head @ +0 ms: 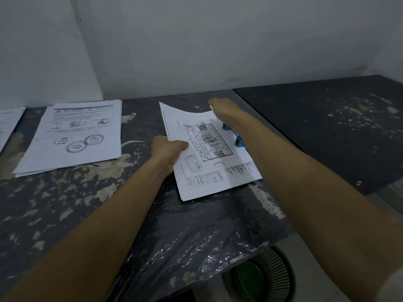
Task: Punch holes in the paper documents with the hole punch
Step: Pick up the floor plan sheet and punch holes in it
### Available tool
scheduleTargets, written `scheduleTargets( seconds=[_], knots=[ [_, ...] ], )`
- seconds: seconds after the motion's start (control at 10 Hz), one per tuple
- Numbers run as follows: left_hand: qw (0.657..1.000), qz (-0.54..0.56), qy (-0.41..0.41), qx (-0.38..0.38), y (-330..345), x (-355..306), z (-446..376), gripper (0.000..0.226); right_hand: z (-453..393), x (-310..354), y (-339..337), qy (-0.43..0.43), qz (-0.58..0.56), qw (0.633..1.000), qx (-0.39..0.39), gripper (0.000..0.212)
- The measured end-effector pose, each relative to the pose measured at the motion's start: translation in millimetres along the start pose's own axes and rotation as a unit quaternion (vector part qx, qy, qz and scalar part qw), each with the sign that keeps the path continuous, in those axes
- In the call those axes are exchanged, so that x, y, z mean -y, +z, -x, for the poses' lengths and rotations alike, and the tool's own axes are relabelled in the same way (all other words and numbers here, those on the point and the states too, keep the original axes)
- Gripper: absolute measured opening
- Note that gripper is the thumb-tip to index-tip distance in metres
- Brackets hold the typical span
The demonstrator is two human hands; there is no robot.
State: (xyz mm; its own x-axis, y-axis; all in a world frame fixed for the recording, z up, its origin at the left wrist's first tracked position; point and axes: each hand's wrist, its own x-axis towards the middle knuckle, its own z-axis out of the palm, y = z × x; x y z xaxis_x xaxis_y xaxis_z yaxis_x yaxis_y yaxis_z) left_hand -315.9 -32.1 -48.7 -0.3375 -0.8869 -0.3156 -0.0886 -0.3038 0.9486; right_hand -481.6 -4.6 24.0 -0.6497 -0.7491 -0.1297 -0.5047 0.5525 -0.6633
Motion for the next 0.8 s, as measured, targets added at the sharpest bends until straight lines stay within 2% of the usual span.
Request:
scheduleTargets(
  seconds=[0.1,0.2,0.3,0.4,0.6,0.7,0.8],
  knots=[
    [1.0,-0.003,0.001,-0.003,-0.2,0.7,-1.3,0.026,-9.8,-1.7,7.2,-0.006,0.026,1.0,-0.001,0.039],
    [1.0,-0.006,0.003,-0.004,-0.2,0.7,-2.1,0.025,-15.1,-5.0,17.7,-0.022,0.103,0.994,-0.002,0.036],
    [1.0,-0.008,0.008,-0.005,0.2,1.6,-2.1,0.019,-10.1,-4.4,22.7,-0.005,0.179,0.984,-0.014,0.05],
    [1.0,-0.006,0.014,-0.005,0.4,2.9,-2.7,0.018,-9.6,-6.1,26.7,-0.02,0.226,0.974,-0.022,0.051],
    [1.0,-0.007,0.019,-0.005,0.5,3.7,-4.1,0.018,-10.8,-9.1,28.1,-0.026,0.244,0.969,-0.03,0.052],
    [1.0,-0.005,0.018,-0.004,0.4,5.0,-6.2,0.019,-7.7,-19.6,43.6,-0.05,0.299,0.951,-0.058,0.05],
    [1.0,0.0,0.018,-0.001,0.2,6.0,-8.1,0.017,-1.9,-30.5,63.1,-0.08,0.351,0.925,-0.12,0.053]
  ],
)
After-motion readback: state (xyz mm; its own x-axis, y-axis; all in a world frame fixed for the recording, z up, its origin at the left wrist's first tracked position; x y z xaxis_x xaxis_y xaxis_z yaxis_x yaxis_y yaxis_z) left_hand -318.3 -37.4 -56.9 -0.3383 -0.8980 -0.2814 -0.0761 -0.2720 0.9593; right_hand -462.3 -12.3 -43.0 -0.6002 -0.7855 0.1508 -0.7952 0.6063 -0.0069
